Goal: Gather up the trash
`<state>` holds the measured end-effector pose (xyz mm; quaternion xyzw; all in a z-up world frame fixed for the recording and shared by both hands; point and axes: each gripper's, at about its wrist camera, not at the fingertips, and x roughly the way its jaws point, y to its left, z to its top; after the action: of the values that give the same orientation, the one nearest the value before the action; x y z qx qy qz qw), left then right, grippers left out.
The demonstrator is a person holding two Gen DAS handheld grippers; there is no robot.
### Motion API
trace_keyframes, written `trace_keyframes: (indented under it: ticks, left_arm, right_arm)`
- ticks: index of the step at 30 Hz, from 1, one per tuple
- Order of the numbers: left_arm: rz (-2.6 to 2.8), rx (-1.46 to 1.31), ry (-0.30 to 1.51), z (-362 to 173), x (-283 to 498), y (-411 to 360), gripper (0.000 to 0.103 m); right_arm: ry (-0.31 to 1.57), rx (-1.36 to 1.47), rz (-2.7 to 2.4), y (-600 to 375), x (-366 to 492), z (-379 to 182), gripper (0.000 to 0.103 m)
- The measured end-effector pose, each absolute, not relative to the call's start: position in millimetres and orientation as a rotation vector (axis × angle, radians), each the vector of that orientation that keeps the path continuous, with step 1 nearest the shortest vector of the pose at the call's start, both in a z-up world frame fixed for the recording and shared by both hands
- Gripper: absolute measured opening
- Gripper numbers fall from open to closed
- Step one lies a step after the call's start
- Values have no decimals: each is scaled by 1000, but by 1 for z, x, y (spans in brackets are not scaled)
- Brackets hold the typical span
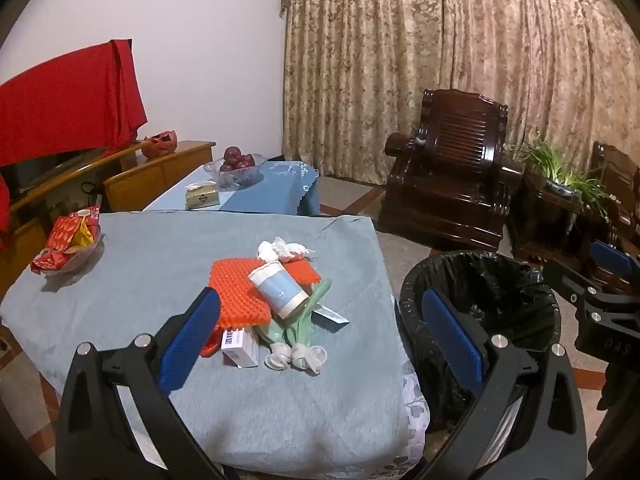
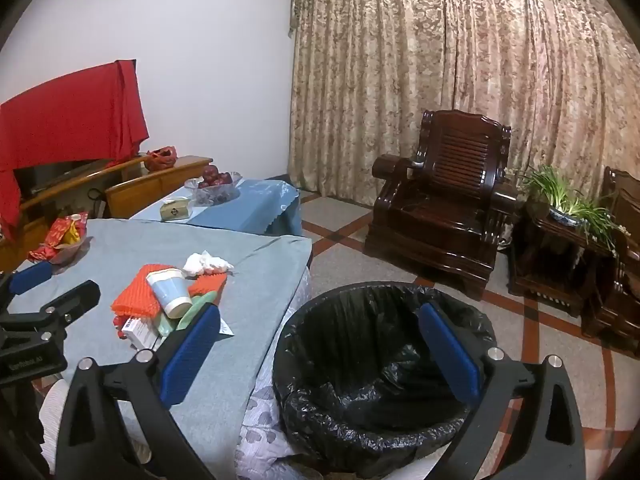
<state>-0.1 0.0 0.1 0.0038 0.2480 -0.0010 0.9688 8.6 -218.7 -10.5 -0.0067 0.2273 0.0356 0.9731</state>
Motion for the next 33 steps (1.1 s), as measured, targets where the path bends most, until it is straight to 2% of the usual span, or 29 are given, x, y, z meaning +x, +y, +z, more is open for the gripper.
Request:
trace_keyframes:
  ticks: [33]
  left_arm:
    - [1, 8, 501, -5, 2, 9, 98]
  right_arm:
    - [464, -10, 74, -217, 9, -12, 97]
